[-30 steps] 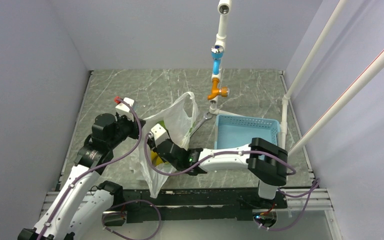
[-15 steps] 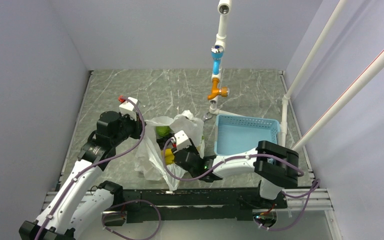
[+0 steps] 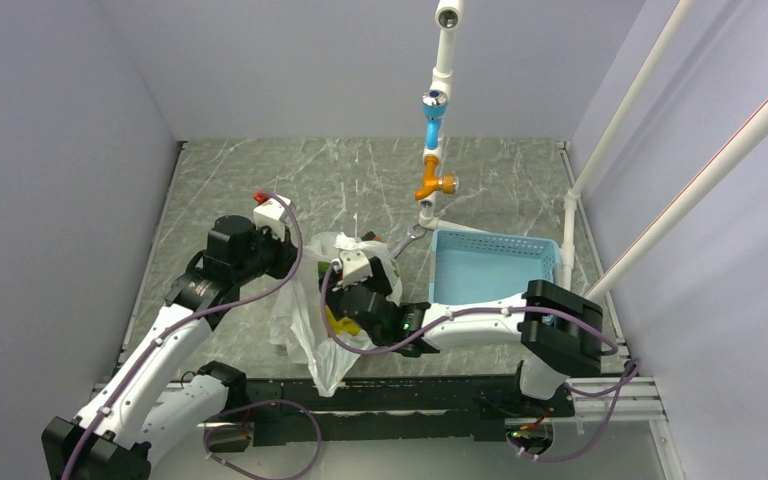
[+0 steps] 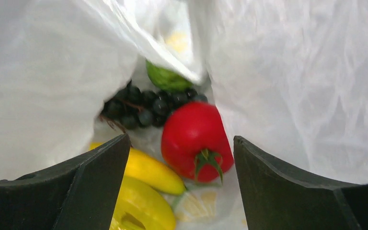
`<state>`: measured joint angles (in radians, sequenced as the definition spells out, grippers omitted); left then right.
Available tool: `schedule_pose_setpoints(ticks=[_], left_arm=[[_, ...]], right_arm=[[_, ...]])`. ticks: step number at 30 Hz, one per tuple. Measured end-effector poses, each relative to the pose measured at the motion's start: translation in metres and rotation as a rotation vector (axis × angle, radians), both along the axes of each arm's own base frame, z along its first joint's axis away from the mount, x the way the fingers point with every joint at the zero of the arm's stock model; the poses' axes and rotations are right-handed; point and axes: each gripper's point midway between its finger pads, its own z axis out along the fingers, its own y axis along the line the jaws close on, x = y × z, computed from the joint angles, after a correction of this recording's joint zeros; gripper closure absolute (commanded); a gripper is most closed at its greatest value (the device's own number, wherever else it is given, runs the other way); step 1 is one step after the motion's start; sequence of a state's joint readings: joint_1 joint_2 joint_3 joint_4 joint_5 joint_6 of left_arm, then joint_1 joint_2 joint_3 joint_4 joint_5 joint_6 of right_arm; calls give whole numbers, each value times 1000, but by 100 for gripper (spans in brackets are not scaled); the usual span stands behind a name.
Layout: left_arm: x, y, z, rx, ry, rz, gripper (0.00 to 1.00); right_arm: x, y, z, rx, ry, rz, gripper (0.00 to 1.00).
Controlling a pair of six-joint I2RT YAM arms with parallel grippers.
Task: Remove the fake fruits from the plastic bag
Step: Adjust the plastic bag at the center of the board, then adjust the fake fruit in the plastic bag.
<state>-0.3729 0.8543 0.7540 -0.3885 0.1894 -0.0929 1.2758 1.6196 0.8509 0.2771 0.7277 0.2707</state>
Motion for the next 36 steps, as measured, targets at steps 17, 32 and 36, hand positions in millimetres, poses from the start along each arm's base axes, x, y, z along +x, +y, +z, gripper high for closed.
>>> schedule_pose_setpoints(ticks=[17,32,36], left_arm=[[-6,-8,3,1,-12,-35,100],[-5,-6,3,15,-16,-18,100],[-4,-4,1,25,-11,-6,100]], right_arm=[[44,9,-45,-192,-40,-20,15],[43,12,-29,-149,-27,6,82],[31,14,12,-23,-18,50,85]])
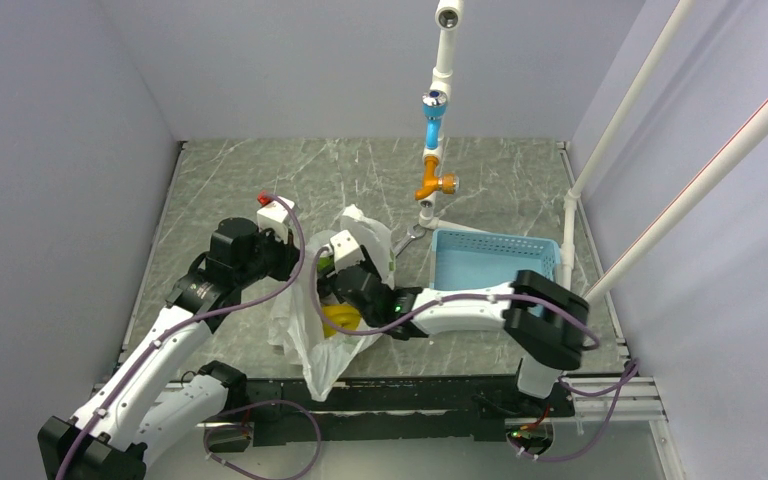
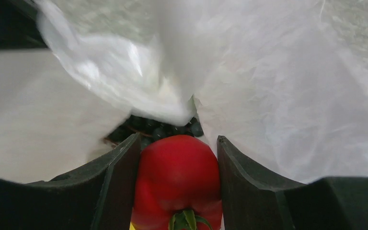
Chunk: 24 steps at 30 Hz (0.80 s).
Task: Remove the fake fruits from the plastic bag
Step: Adjust the fake fruit in the plastic bag.
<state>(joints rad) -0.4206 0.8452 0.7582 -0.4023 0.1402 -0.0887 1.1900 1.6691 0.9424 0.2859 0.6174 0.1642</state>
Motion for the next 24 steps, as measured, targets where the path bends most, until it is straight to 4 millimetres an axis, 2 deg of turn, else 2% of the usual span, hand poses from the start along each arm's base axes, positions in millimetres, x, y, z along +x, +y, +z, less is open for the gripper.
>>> schedule_pose_setpoints(ticks=[2,5,9,14,19,24], left_arm=[[0,1,-2,6,7,5,100],[1,1,-3,9,12,6,100],[1,1,-3,9,13,6,100],[1,1,-5,12,18,6,100],[1,1,-5,13,20,6,100],[0,1,-6,14,23,7,100]], right_arm=[[-7,1,26,87,0,32,89],[-13,4,44,153,6,54,95],[-21,9,39,174,45,97,95],[-42,23,33,232,139,199,95],[-60,38,55,360,204,277,95],[-67,46,75,447,246,303,94]])
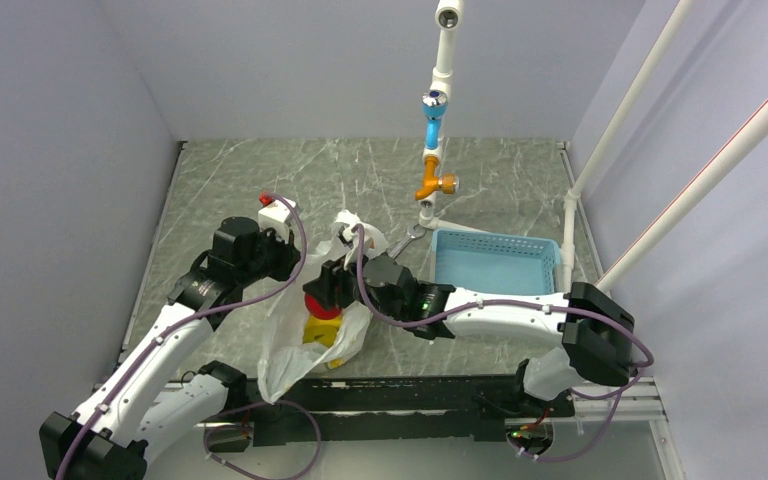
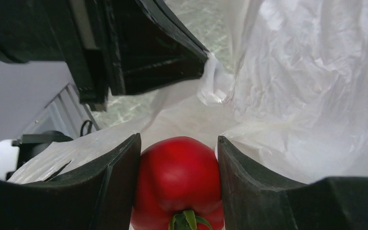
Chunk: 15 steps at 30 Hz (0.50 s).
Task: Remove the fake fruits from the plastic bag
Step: Adjust the fake fruit in the plastic bag.
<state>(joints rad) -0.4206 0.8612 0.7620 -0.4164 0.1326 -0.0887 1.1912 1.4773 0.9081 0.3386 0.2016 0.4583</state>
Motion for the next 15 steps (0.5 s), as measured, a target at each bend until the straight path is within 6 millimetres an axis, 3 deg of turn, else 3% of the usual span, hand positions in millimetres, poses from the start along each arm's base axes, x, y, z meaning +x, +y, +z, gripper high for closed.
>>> schedule_pose_setpoints(ticks=[4,7,11,15], left_arm=[[0,0,0,0,0,1,100],[0,0,1,-1,-2,0,100],[-1,0,2,-4,-6,-2,100],[-1,-2,1,-6,-2,-10,100]], right_arm=[[4,3,13,22,-1,-16,94],[12,-5,6,-9,-20,-69,88],[20,-25,-30,-110,-62,-125,82],[22,-41,-90,-268,-89,-119,80]])
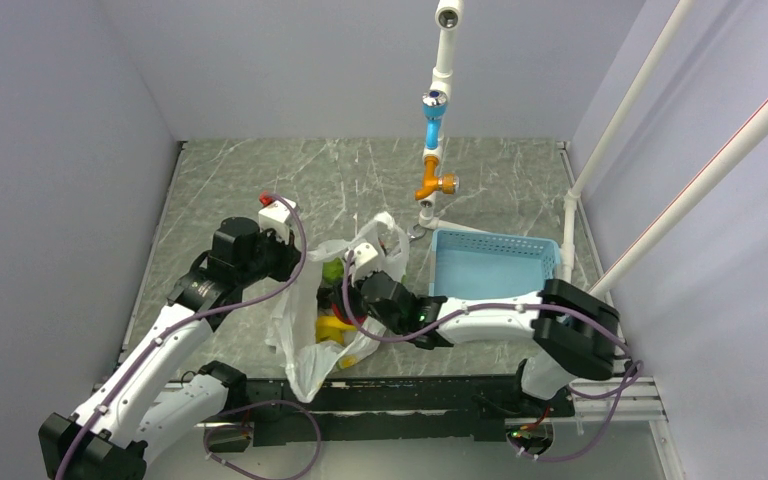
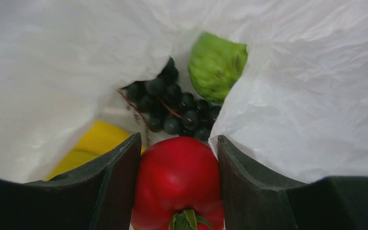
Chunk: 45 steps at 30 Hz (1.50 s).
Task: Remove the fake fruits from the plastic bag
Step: Adjust the fake fruit in the plastic bag, then take out the fake fruit from the plastic bag.
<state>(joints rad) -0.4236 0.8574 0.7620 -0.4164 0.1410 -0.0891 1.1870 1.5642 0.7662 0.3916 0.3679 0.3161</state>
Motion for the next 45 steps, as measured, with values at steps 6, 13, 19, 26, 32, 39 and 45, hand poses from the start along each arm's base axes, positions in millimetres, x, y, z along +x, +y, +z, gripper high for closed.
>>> schedule_pose_setpoints(ticks=[6,13,19,26,32,39,45], left_arm=[[-2,-12,-8,-13,51,-56,100],[3,-30,-12,-10,157,-120,100],[-4,-36,-7,-36,135,-154,100],[-23,-42,-2,-32,99,-197,100],[-31,-42,-13,-12,130,-207,100],[-34,-41,-19,-5,140,-209,100],[-33,-38,-20,7,137,-195,100]], right_arm=[[-1,-17,-41,-103,1,-6,50],[-12,-18,-9,-102,0,-9,17],[-37,-5,56,25,-36,44,14],[-51,2,56,32,-47,124,32],[-49,18,29,-42,-74,193,28],[-32,13,-12,-192,-108,151,11],[-21,10,-18,-244,-149,119,11]])
